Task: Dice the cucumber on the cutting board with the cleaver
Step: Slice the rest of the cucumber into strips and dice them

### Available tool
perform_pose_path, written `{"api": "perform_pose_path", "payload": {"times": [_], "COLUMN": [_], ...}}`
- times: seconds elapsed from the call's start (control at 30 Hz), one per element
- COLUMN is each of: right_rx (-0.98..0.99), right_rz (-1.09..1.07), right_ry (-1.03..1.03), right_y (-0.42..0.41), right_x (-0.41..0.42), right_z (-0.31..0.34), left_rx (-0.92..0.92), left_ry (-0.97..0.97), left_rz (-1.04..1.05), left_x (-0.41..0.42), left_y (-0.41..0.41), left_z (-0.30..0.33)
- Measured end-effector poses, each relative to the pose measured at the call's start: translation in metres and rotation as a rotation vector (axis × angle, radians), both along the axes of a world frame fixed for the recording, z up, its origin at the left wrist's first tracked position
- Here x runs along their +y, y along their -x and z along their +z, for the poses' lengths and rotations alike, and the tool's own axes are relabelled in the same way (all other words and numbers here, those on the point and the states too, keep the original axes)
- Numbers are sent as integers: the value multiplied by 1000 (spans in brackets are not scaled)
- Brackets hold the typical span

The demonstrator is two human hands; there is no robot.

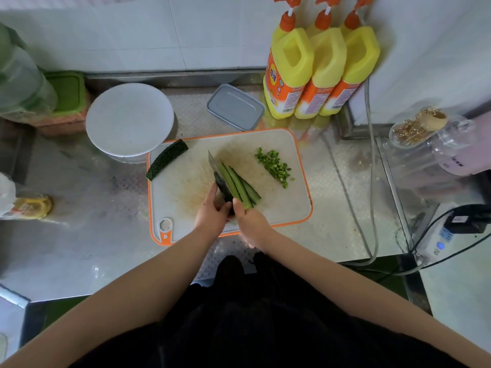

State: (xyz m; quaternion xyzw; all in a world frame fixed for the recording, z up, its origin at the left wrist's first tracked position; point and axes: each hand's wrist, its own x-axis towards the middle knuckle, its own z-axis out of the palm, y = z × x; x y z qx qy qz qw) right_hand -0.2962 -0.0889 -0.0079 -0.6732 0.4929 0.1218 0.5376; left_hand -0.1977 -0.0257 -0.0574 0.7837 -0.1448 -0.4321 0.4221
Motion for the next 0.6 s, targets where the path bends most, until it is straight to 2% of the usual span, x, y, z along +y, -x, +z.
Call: {"api": "perform_pose_path", "payload": {"times": [0.4, 0.5, 0.6], "right_rx": [31, 13, 67], "right_rz": [18, -89, -107], "right_ry": [42, -51, -150], "right_y": [20, 23, 29], "right_x": [4, -3, -16], "right_z": [-3, -3, -1], "left_rx": [72, 55, 81], "left_ry": [21, -22, -29], "left_rz": [16, 36, 62], "left_x": [-1, -4, -4], "left_y": [-4, -2, -1], "left_z": [-7, -1, 3]}}
